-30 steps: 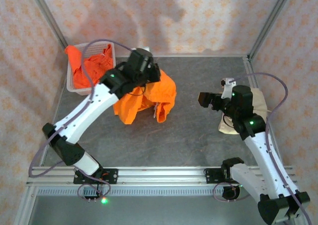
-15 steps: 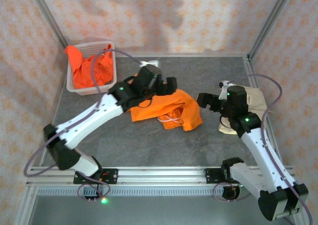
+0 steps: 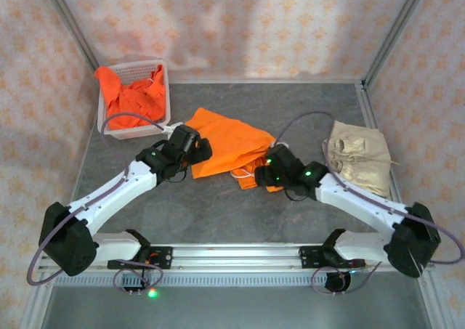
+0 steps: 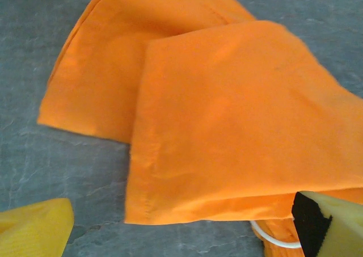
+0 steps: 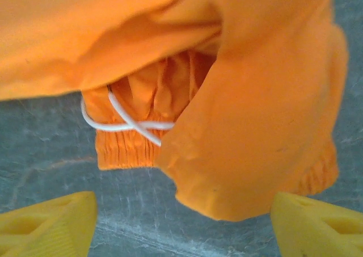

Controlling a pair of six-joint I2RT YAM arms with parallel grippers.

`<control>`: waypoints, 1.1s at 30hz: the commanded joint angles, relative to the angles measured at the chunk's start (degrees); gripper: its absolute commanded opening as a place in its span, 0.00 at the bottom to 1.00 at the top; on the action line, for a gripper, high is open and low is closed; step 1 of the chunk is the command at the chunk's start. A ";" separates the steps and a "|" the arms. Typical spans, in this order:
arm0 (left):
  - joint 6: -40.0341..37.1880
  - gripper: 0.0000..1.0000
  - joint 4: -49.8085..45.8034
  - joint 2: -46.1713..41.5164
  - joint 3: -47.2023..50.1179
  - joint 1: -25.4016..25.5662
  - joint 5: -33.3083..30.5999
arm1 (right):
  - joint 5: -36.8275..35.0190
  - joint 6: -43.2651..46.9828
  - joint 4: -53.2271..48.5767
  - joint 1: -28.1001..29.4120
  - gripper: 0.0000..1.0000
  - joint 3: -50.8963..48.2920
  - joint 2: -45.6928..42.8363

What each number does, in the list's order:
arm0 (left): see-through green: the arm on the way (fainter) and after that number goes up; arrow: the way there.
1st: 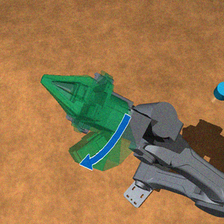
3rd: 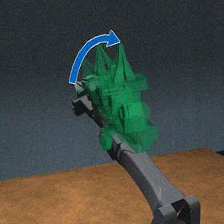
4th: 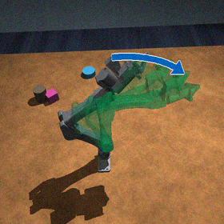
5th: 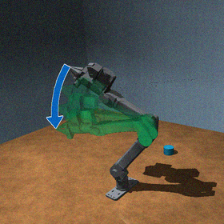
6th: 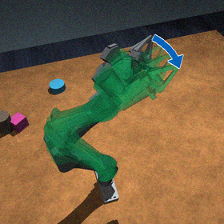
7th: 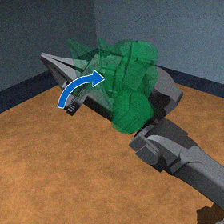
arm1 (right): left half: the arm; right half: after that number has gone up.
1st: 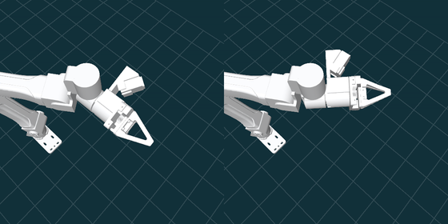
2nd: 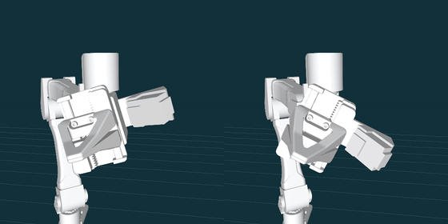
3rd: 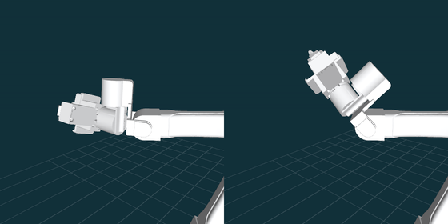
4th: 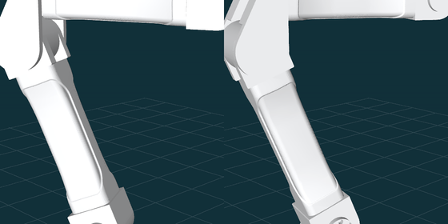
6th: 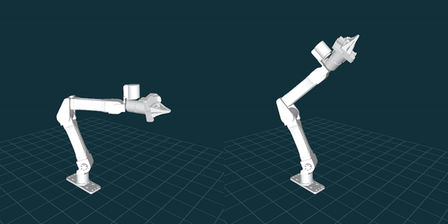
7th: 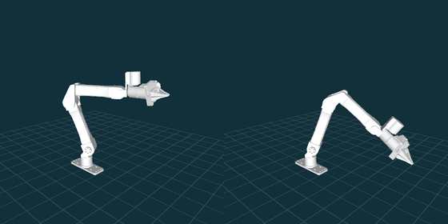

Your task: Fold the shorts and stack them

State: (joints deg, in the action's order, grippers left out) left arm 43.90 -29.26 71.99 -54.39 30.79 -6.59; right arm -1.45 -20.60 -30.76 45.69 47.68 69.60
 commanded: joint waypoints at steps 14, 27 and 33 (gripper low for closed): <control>3.68 0.85 14.71 17.82 1.80 -3.58 6.55 | -12.24 -11.79 -1.73 4.57 0.68 0.74 19.22; 6.79 0.46 18.58 21.62 6.86 -3.45 7.91 | -16.30 -10.54 -2.39 4.58 0.31 5.16 26.46; 5.30 0.05 13.99 17.28 3.66 -3.45 4.93 | -20.65 -8.95 -6.29 4.58 0.07 6.67 24.71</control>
State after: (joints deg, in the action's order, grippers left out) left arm 50.00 -12.36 92.73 -48.42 27.38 1.17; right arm -16.58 -29.82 -33.50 50.22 52.58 95.68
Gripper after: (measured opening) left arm 0.070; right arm 0.088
